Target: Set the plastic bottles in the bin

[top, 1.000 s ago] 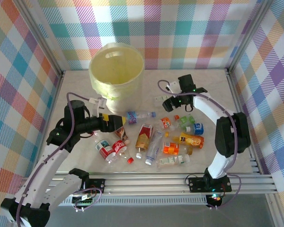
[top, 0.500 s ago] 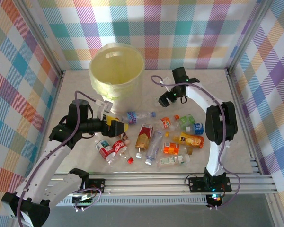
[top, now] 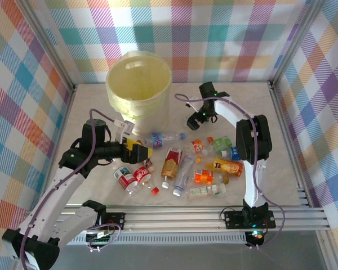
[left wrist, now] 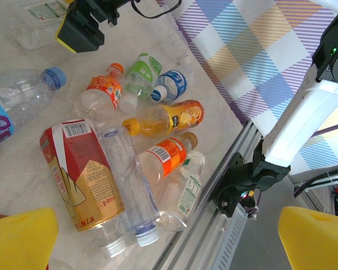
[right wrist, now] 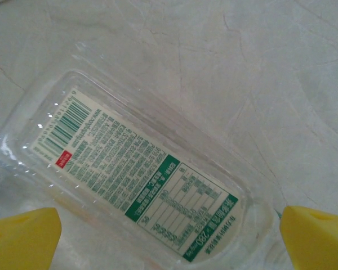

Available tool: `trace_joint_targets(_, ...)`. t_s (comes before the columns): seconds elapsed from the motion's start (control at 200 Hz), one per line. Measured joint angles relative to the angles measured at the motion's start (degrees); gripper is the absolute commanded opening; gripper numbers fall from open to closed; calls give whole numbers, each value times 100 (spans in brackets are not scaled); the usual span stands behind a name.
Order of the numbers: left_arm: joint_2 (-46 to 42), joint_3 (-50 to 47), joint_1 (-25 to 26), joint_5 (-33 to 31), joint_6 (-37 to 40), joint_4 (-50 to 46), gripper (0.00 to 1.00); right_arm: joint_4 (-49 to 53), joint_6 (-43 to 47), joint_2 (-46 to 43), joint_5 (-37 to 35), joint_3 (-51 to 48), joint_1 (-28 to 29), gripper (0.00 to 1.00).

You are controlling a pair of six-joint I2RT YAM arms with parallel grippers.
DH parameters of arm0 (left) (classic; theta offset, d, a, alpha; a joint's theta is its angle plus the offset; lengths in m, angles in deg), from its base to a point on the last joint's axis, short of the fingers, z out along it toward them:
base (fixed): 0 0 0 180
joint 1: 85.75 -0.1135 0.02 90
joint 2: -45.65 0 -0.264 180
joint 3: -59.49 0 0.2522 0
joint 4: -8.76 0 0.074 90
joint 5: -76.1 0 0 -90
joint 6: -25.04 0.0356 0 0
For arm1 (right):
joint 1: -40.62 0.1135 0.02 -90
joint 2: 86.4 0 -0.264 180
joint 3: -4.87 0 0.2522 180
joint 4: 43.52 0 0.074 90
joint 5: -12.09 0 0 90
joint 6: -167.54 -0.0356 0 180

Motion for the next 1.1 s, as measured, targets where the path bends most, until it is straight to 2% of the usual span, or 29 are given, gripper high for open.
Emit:
trace_joint_targets(0.22, 0, 0, 0, -2, 15, -2, 100, -94, -37, 79, -105, -7, 9, 98)
trace_joint_targets(0.605, 4, 0, 0, -26, 61, -33, 100, -422, -695, 79, -409, -518, 28, 74)
trace_joint_targets(1.1, 7, 0, 0, -42, 107, -131, 100, -605, -1790, -9, -400, -782, 31, 74)
